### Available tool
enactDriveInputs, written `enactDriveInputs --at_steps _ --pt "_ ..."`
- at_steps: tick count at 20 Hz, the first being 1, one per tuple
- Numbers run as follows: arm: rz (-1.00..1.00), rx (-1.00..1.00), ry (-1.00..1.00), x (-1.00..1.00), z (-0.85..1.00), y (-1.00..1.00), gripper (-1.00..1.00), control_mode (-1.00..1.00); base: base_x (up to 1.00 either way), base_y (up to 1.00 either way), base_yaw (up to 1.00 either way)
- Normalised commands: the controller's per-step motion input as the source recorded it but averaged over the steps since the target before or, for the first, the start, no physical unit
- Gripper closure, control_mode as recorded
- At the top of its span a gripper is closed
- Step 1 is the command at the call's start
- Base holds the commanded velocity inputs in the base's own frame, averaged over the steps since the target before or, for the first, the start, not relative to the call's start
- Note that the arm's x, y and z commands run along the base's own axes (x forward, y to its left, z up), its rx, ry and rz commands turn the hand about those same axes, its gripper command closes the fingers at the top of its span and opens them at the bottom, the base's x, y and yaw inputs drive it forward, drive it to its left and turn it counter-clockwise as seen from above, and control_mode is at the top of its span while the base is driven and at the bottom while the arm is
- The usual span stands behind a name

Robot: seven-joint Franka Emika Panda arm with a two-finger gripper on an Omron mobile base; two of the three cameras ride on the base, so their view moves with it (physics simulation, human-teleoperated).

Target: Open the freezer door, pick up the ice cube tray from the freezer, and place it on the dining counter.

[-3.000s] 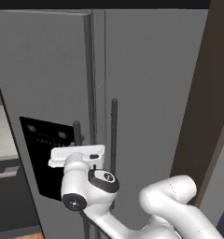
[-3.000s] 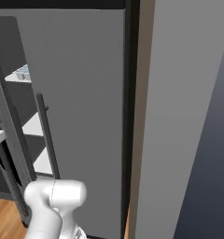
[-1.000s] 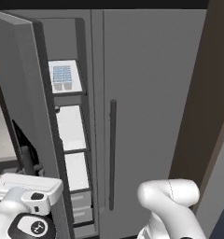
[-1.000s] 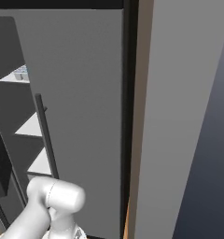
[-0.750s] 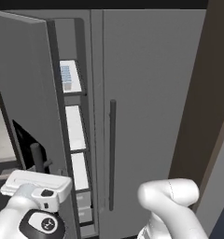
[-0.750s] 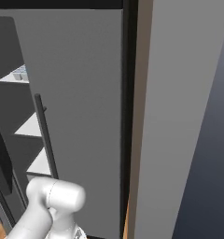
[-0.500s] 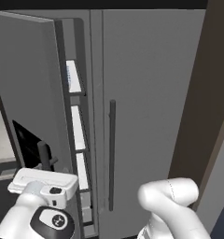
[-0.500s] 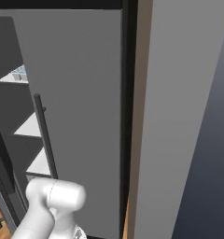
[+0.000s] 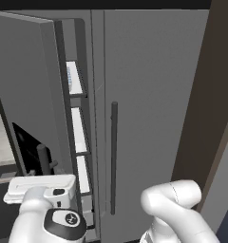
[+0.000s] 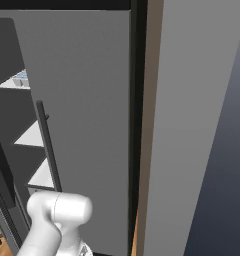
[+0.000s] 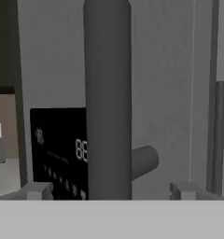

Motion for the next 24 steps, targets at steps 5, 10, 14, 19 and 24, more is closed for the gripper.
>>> enactDriveInputs --at_steps 5,10,14,19,24 --pt "0.32 0.00 0.00 0.00 0.00 0.47 -1.00 -1.00 0.00 0.00 0.00" --pt "0.17 0.00 0.00 -0.30 0.07 0.12 -1.00 -1.00 0.00 0.00 0.00" --pt "0.08 0.00 0.00 -0.86 0.21 -0.30 -1.00 -1.00 0.00 0.00 0.00" --pt "0.05 0.00 0.00 -1.00 0.32 -0.49 -1.00 -1.00 0.00 0.00 0.00" --pt "0.01 0.00 0.00 -0.88 0.39 -0.57 -1.00 -1.00 0.00 0.00 0.00"
